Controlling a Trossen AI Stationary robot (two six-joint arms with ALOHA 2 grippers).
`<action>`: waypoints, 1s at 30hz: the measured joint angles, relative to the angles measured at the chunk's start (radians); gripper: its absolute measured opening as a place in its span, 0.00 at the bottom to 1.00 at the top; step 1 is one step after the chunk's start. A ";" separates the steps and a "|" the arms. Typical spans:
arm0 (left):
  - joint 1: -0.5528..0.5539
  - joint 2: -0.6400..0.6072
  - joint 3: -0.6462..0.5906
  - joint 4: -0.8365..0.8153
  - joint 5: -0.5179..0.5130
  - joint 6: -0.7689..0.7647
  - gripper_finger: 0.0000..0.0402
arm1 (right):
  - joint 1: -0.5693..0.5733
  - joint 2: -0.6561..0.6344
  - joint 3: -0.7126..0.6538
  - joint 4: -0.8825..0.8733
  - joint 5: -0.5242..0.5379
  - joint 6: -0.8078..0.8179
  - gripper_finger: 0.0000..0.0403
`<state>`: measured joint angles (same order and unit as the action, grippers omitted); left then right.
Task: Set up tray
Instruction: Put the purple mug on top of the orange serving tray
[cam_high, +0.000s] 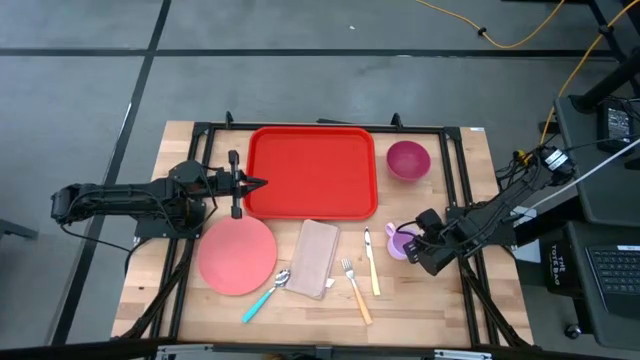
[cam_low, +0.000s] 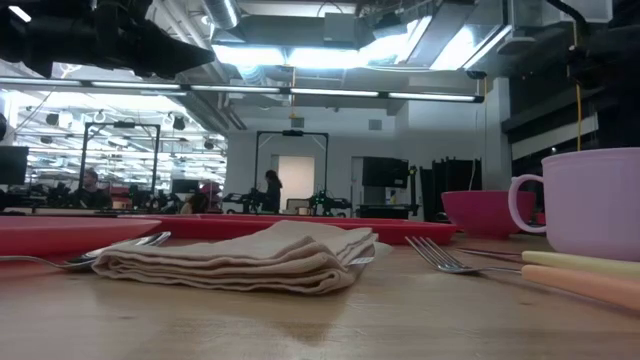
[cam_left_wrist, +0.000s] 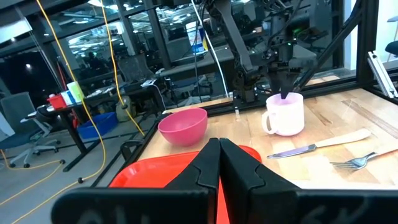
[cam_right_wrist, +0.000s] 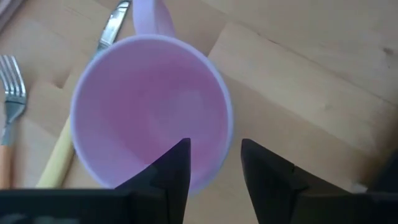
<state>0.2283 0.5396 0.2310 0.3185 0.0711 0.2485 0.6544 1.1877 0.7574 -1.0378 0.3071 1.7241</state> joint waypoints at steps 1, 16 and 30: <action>0.000 0.000 0.000 0.000 0.000 0.000 0.01 | 0.000 0.007 0.000 0.000 -0.001 0.002 0.36; 0.000 0.000 0.000 0.000 -0.002 0.000 0.01 | 0.000 0.029 0.000 -0.005 0.012 0.085 0.23; 0.000 0.000 0.000 0.000 -0.003 0.000 0.01 | 0.000 0.028 0.000 -0.019 0.065 0.133 0.03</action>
<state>0.2280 0.5396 0.2310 0.3180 0.0685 0.2489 0.6544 1.2159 0.7574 -1.0564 0.3722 1.8567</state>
